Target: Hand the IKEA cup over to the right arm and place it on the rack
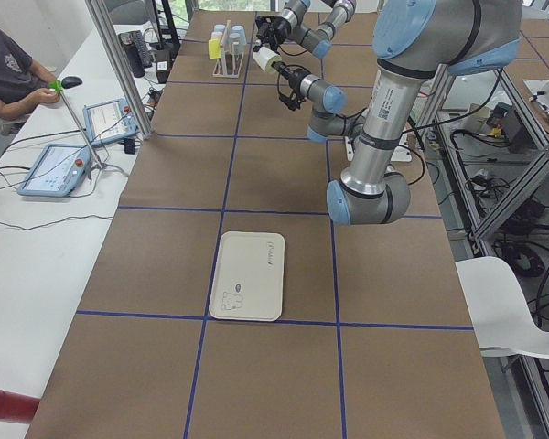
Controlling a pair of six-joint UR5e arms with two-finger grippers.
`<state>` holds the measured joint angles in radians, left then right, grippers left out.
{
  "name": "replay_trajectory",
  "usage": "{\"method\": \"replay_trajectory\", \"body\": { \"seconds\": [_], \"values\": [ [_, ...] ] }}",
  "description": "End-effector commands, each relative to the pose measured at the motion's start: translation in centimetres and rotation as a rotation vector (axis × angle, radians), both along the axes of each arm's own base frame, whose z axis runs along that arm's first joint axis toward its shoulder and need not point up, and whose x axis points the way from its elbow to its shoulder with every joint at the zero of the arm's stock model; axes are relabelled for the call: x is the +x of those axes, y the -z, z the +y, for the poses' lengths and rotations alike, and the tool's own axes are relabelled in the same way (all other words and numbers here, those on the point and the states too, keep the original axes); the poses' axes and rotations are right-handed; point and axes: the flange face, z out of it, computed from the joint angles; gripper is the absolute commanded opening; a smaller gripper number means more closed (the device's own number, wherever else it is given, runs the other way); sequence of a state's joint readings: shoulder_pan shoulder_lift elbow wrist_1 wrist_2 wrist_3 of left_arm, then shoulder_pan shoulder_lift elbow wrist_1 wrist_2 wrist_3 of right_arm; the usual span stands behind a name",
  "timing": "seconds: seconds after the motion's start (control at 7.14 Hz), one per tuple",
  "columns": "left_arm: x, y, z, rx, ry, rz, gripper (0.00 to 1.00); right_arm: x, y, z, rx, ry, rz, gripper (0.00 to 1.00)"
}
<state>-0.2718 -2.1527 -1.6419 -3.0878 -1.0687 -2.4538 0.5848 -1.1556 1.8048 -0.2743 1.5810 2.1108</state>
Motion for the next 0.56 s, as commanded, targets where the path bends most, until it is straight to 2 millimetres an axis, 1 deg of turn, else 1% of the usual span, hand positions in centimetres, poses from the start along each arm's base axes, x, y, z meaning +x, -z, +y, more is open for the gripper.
{"method": "replay_trajectory", "body": {
  "seconds": [0.0, 0.28, 0.42],
  "values": [
    [-0.2, 0.0, -0.2, 0.031, 0.030, -0.033, 1.00, 0.1, 0.0, -0.1, 0.003, -0.003, 0.001, 0.00],
    [-0.3, -0.1, -0.2, 0.032, 0.033, -0.035, 1.00, 0.7, -0.1, -0.8, 0.002, -0.023, 0.006, 0.00],
    [-0.3, -0.1, -0.2, 0.032, 0.033, -0.033, 1.00, 1.8, -0.7, -2.1, -0.004, -0.055, 0.018, 0.00]
  ]
}}
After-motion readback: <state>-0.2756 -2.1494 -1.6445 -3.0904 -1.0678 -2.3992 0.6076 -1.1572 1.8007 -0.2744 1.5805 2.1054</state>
